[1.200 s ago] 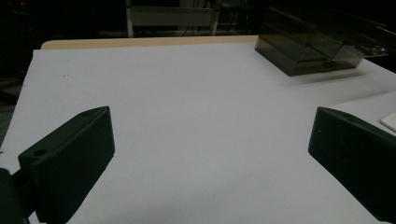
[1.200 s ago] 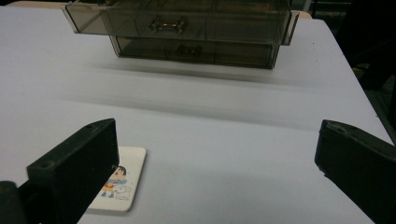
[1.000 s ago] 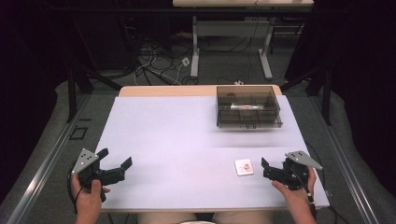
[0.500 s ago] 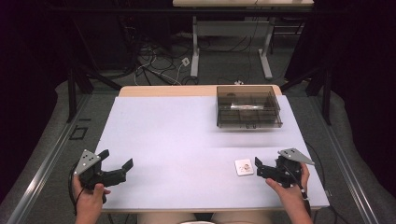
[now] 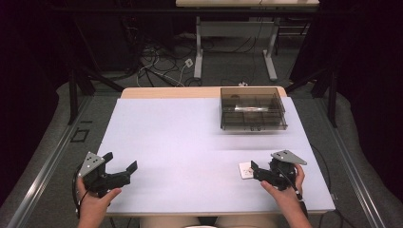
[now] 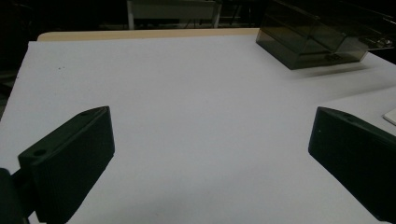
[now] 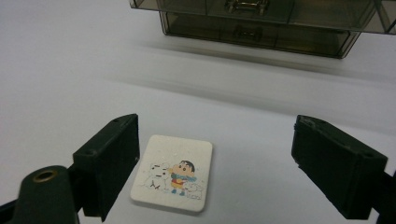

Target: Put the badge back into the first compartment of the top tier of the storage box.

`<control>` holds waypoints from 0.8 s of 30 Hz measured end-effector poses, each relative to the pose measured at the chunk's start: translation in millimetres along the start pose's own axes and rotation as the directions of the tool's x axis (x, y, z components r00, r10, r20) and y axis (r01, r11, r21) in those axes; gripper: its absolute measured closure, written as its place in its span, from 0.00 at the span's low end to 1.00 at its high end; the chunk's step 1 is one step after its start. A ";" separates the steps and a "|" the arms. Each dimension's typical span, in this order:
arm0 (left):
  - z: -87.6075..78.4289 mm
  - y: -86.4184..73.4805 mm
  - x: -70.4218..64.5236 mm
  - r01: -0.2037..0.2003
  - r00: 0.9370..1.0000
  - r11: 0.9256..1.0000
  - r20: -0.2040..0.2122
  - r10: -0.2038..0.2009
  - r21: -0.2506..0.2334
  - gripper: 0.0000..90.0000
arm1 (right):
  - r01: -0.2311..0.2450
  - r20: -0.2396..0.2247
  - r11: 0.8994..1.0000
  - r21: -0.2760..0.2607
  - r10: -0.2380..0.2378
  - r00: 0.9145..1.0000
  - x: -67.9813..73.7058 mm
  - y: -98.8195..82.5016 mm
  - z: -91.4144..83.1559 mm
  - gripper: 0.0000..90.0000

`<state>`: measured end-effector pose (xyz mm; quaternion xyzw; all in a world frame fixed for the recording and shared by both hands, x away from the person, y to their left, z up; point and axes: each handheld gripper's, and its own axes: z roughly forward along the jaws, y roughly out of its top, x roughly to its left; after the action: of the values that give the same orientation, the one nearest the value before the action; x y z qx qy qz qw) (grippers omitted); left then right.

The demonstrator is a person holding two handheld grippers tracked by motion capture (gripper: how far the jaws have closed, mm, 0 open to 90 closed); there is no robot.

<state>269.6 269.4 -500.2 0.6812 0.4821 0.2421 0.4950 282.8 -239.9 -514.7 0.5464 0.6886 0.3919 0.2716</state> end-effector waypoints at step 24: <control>2.6 -2.3 -4.6 -0.018 1.000 0.999 -0.006 0.018 0.027 0.01 | -0.013 -0.030 0.983 0.185 0.019 0.999 21.0 5.1 36.1 0.20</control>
<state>268.9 264.3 -502.6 0.6914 0.4807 0.2420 0.4820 309.2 -210.4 -528.9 0.5684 0.7218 0.3371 0.2058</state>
